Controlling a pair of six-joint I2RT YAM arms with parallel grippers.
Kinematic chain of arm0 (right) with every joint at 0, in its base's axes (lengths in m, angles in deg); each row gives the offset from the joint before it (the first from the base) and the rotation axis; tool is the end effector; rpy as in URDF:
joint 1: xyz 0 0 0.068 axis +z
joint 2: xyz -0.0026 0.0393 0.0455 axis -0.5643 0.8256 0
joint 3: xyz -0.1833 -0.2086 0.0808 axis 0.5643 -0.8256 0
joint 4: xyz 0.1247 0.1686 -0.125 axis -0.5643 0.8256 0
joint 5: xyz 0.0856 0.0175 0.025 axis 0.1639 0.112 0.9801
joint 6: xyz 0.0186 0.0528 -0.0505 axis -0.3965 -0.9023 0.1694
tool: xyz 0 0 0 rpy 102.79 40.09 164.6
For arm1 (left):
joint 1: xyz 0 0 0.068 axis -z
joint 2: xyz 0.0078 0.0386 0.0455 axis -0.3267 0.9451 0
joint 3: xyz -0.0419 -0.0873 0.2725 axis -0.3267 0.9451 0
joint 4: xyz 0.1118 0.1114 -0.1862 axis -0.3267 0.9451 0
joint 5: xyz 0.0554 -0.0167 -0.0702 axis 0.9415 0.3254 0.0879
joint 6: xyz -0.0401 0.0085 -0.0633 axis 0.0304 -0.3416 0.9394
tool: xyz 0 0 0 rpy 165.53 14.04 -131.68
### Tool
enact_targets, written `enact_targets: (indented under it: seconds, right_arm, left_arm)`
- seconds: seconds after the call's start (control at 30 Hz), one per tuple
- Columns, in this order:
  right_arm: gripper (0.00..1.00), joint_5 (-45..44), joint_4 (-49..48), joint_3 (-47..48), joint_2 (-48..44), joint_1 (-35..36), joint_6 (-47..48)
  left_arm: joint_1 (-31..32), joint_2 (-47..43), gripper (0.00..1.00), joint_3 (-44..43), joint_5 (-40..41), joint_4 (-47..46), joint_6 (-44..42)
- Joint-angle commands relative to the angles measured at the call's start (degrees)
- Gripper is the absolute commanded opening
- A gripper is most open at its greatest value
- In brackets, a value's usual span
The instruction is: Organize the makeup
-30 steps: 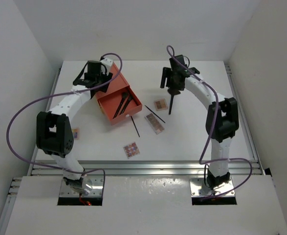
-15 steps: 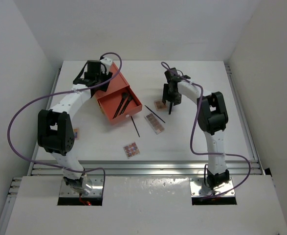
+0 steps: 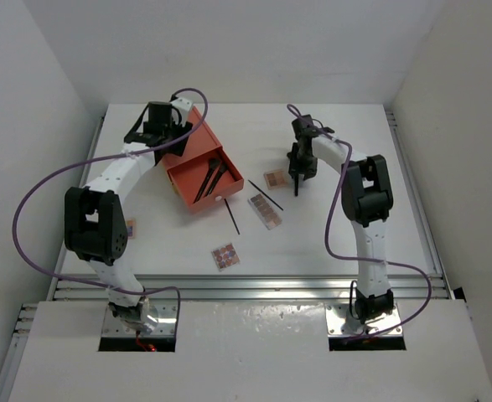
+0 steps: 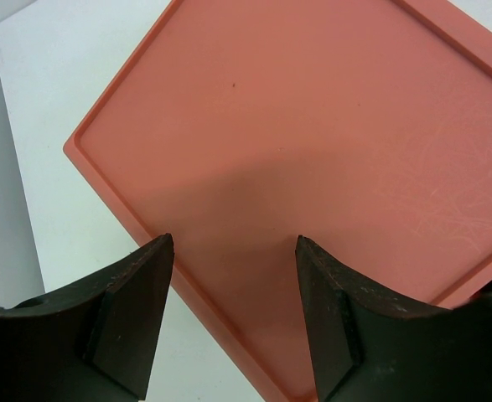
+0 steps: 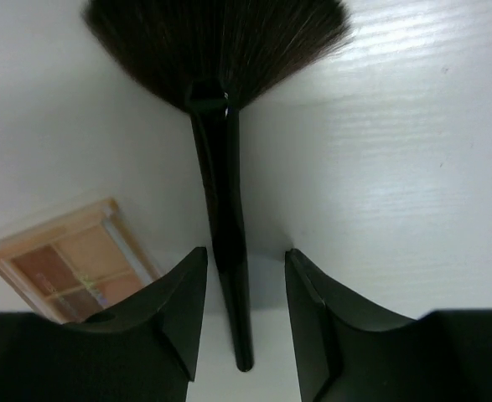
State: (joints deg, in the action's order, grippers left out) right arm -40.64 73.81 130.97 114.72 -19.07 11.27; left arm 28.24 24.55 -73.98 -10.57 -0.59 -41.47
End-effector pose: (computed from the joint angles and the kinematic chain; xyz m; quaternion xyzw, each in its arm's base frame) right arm 0.4657 0.1167 0.1319 0.1561 0.9677 0.0002 0.1980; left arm 0.4135 -0.0569 0.2981 0.1219 0.8764 0.0771 0.4595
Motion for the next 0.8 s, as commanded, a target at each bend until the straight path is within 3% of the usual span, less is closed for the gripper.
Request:
enact_targets:
  seconds: [0.0, 0.07, 0.2, 0.23, 0.3, 0.47, 0.53, 0.63, 0.77]
  right_arm:
    - [0.43, 1.94, 1.49, 1.99, 1.89, -0.26, -0.36]
    - [0.43, 1.68, 2.53, 2.60, 2.94, -0.43, -0.35]
    - [0.22, 1.41, 4.74, 2.52, 3.39, -1.14, -1.14]
    - [0.10, 1.41, 4.83, 1.91, 3.13, -1.31, -1.32]
    - [0.00, 0.71, 4.22, 0.16, 0.85, -1.75, -1.32]
    - [0.00, -2.27, 1.32, -2.75, -9.32, -1.49, -6.04]
    - [0.00, -4.82, -5.34, -8.36, -19.50, 0.25, -11.83]
    - [0.00, -8.50, -25.94, -19.68, -30.13, 5.69, -15.01]
    - [0.00, -5.10, -33.12, -22.08, -32.38, 12.74, -26.17]
  left_arm:
    - [-0.73, 0.13, 0.66, -2.36, -0.43, -0.62, 1.01]
    - [-0.73, 0.13, 0.66, -2.36, -0.43, -0.62, 1.01]
    - [-0.73, 0.13, 0.66, -2.36, -0.43, -0.10, 1.01]
    - [-0.73, 0.13, 0.66, -2.36, -0.43, -0.10, 0.48]
    - [-0.73, -0.40, 0.66, -2.36, -0.43, -0.10, 0.48]
    - [-0.73, -0.40, 0.66, -2.36, -0.95, -0.10, 0.48]
    - [-0.73, -0.40, 0.66, -2.97, -0.95, 0.42, 0.48]
    - [-0.73, -0.40, 0.66, -3.50, -0.43, 0.43, 0.48]
    - [-0.73, -0.93, 0.66, -3.50, 0.19, 0.43, 0.48]
